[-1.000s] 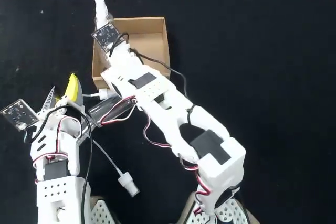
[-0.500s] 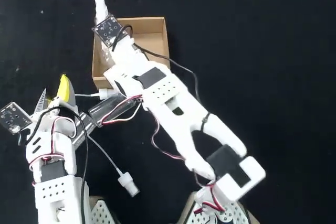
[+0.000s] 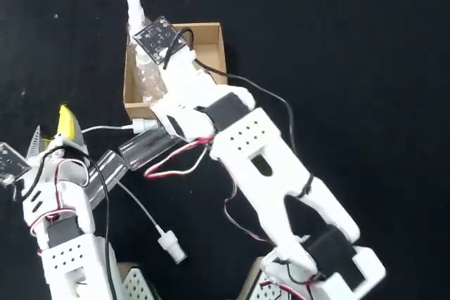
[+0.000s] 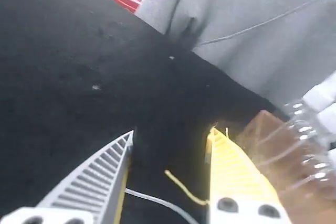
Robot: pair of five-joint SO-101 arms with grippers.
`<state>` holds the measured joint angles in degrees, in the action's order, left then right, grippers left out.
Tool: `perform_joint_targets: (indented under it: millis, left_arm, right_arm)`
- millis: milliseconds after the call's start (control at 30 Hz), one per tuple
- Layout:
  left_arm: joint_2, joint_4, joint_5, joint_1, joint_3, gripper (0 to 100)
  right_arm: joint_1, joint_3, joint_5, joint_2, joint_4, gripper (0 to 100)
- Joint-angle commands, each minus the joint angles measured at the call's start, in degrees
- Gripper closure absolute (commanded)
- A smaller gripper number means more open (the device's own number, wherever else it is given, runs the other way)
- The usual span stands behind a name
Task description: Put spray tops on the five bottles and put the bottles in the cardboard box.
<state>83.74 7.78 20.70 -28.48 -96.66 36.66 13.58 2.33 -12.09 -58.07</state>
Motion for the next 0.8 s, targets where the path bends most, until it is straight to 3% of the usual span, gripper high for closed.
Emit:
perform_joint_targets:
  millis: [0, 233, 467, 767]
  left_arm:
    - [0.88, 0.0, -6.07, -1.63, -0.22, 79]
    - [0.88, -0.18, -6.07, -1.36, -0.22, 79]
    - [0.88, -0.26, -6.24, -1.45, -0.31, 79]
    - [0.88, -0.26, -6.51, -1.36, -0.4, 79]
  right_arm:
    - [3.6, -4.62, -2.29, -5.05, -3.69, 69.4]
    - [11.43, -4.44, -13.27, -5.41, -6.51, 69.4]
    - [12.22, -4.79, -23.47, -5.41, -5.71, 69.1]
    - [12.13, -0.48, -37.63, -5.32, 3.25, 69.1]
